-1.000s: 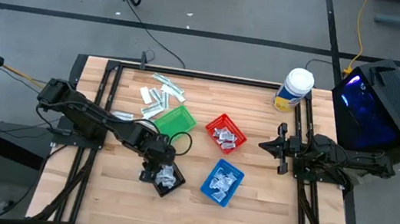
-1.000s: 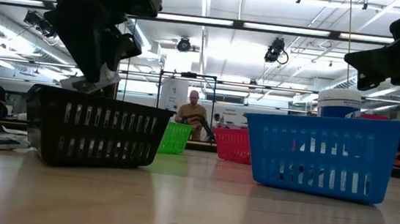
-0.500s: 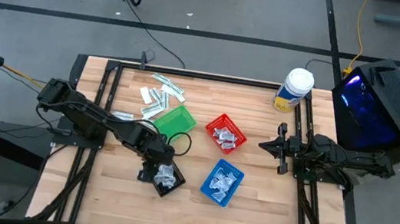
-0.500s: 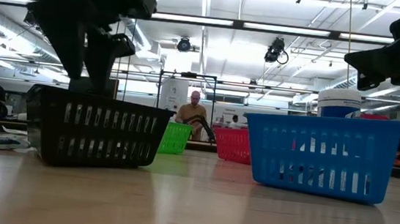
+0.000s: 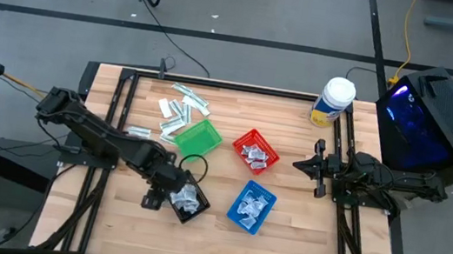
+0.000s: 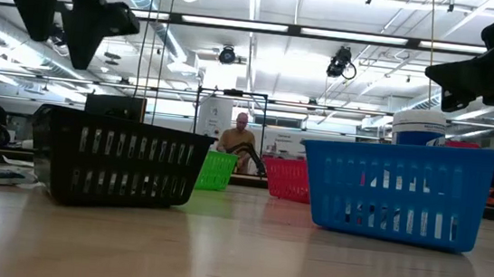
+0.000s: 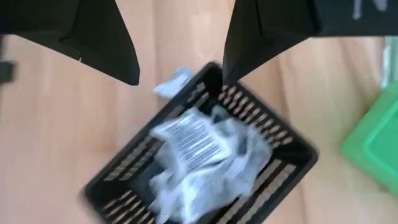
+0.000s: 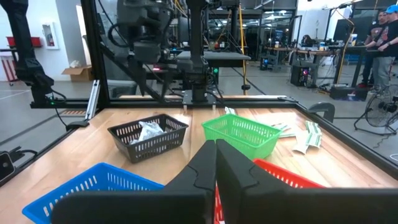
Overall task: Pick & Place First Aid Supplies
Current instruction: Put the black towelette pack into the black bin
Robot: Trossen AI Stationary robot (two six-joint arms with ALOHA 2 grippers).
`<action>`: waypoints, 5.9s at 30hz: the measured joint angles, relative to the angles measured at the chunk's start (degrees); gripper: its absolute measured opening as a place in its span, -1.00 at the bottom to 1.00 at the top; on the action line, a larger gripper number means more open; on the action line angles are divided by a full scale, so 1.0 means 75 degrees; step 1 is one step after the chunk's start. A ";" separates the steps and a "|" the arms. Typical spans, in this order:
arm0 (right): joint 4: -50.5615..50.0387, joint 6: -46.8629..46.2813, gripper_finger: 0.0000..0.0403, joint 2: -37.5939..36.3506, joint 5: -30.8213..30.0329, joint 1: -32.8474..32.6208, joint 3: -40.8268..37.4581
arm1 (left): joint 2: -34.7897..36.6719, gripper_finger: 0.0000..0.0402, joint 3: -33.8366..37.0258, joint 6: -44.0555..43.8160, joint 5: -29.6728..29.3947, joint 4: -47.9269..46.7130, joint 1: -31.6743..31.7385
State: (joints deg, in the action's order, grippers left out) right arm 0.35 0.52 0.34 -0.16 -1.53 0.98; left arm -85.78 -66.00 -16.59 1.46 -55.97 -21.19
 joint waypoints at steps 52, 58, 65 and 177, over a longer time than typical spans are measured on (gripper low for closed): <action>0.0000 0.0001 -0.94 0.0003 -0.0052 0.0000 0.0000 | 0.2288 0.65 0.4786 -0.7504 -0.5077 0.3722 -0.4794; 0.0002 0.0001 -0.94 0.0003 -0.0052 0.0001 0.0001 | 0.2274 0.60 0.5385 -0.7501 -0.5254 0.5001 -0.4637; 0.0000 0.0001 -0.94 0.0003 -0.0052 0.0001 0.0000 | 0.1547 0.60 0.5415 -0.7301 -0.5482 0.5291 -0.4665; 0.0002 0.0001 -0.94 0.0002 -0.0052 -0.0001 -0.0001 | 0.0568 -0.61 0.5401 -0.7296 -0.4831 0.5735 -0.4882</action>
State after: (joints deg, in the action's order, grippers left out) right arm 0.36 0.54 0.36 -0.56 -1.54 0.98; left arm -81.52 -25.50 -71.31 -34.77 -12.95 -57.81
